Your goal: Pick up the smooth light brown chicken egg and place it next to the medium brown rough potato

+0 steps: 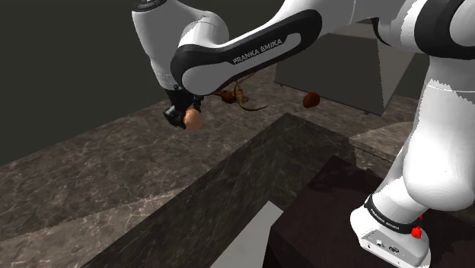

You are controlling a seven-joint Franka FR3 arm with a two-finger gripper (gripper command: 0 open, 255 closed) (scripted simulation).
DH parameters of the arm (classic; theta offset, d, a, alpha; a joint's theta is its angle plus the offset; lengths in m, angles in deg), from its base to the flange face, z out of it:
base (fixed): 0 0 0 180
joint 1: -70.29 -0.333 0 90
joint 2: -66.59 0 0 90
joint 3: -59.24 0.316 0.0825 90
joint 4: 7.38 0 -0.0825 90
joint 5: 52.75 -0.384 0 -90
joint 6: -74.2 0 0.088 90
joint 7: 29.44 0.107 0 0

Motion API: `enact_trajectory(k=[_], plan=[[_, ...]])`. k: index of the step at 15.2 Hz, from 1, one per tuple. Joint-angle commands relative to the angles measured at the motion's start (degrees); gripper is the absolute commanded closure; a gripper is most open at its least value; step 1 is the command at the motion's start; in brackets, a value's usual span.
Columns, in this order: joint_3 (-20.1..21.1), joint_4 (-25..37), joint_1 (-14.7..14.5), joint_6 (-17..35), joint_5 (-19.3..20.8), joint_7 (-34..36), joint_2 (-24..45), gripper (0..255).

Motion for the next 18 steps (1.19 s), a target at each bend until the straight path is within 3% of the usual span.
enact_trajectory(k=[1,9,18], plan=[[-0.5,-4.0,2.4,1.9,-1.7,-2.6,-3.5,255],[-4.6,-15.1,9.8,9.0,-6.4,-13.6,-12.4,255],[-11.0,-22.1,16.2,14.8,-10.1,-26.9,-17.7,255]])
